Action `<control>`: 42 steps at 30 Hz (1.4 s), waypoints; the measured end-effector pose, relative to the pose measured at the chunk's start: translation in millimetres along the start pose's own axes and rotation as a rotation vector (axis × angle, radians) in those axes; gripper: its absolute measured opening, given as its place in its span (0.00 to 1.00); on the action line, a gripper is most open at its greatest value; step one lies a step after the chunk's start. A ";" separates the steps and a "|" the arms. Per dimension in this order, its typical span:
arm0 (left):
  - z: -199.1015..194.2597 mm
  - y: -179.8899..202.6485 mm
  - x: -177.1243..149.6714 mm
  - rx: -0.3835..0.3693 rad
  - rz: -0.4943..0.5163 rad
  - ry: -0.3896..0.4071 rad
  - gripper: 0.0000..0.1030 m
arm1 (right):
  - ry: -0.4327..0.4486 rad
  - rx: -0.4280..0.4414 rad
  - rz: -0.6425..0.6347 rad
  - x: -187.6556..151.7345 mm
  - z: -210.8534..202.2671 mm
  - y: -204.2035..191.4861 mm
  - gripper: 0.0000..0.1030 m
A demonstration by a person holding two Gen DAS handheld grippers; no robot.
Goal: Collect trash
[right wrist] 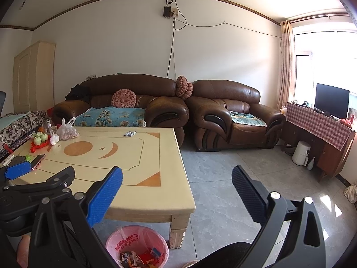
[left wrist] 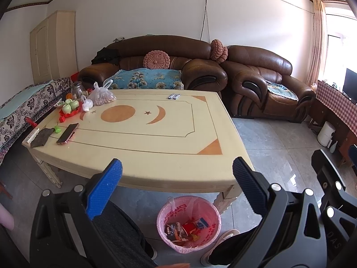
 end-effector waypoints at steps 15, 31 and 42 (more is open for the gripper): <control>-0.7 0.4 1.0 0.001 0.000 -0.002 0.94 | -0.001 0.004 0.000 1.2 2.1 -0.7 0.93; -1.4 -4.0 4.2 -0.023 -0.020 -0.009 0.94 | 0.006 0.005 0.000 2.5 -0.6 -2.1 0.93; 1.0 -3.5 5.3 -0.024 -0.004 -0.013 0.94 | 0.003 0.013 0.001 5.5 -0.7 -5.8 0.93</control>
Point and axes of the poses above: each gripper's, at about its wrist camera, not at the fingertips, and z roughly the way its jaws point, y to its right, x to its top, the point moved 5 cm from there along z, roughly the way its jaws point, and after that the axes turned 9 degrees about z, right-handed, at the moved point
